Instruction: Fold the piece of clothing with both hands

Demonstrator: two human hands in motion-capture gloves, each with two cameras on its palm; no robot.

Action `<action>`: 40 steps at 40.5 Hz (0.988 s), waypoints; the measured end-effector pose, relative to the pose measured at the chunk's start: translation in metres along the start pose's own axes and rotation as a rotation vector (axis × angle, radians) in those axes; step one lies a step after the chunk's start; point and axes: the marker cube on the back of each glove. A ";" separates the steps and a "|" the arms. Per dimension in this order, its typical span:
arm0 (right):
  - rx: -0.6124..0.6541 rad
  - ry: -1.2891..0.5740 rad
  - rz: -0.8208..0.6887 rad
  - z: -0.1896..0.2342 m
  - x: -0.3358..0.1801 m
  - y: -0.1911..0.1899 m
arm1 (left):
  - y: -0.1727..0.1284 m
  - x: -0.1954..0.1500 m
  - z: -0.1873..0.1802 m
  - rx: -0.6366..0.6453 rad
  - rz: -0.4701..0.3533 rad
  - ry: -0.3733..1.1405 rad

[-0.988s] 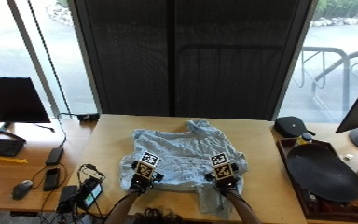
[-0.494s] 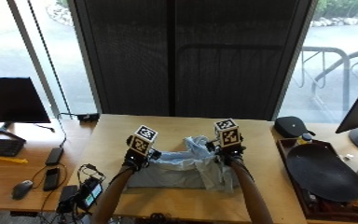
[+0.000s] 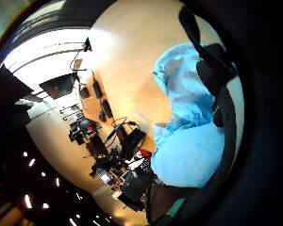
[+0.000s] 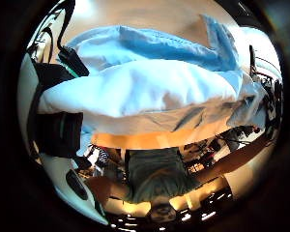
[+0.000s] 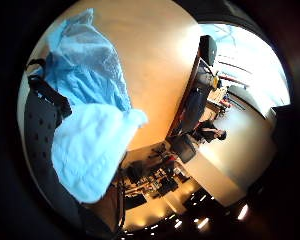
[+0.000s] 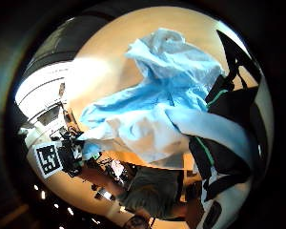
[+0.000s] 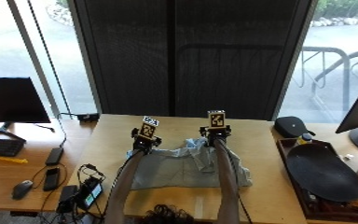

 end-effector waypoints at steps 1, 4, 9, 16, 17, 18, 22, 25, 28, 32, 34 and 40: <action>-0.009 0.005 -0.002 0.003 0.000 -0.005 | -0.004 0.002 0.004 -0.008 0.004 0.002; -0.043 0.020 0.038 0.012 0.003 -0.016 | -0.021 0.006 0.016 0.015 -0.001 -0.006; -0.017 0.007 0.053 0.021 0.005 -0.036 | -0.038 0.012 0.028 0.038 0.014 0.008; 0.168 -0.006 0.083 0.027 0.002 -0.065 | -0.059 0.019 0.041 0.087 0.030 0.016; 0.189 -0.013 0.074 0.029 0.000 -0.069 | -0.058 0.020 0.044 0.068 0.025 0.014; 0.213 -0.022 0.066 0.030 -0.002 -0.072 | -0.058 0.020 0.046 0.046 0.023 0.014; 0.319 -0.013 0.107 0.035 -0.004 -0.080 | -0.062 0.026 0.052 0.078 0.057 0.043; 0.430 0.000 0.147 0.033 -0.003 -0.084 | -0.072 0.026 0.053 0.170 0.033 0.053; 0.570 0.027 0.207 0.029 0.001 -0.090 | -0.088 0.022 0.050 0.311 -0.029 0.043; 0.619 0.070 0.250 0.029 0.006 -0.082 | -0.098 0.030 0.049 0.390 0.005 0.100; 0.642 0.080 0.260 0.029 0.008 -0.078 | -0.088 0.028 0.056 0.297 -0.011 0.079; 0.764 0.078 0.256 0.023 0.014 -0.069 | -0.103 0.020 0.035 0.588 -0.099 0.052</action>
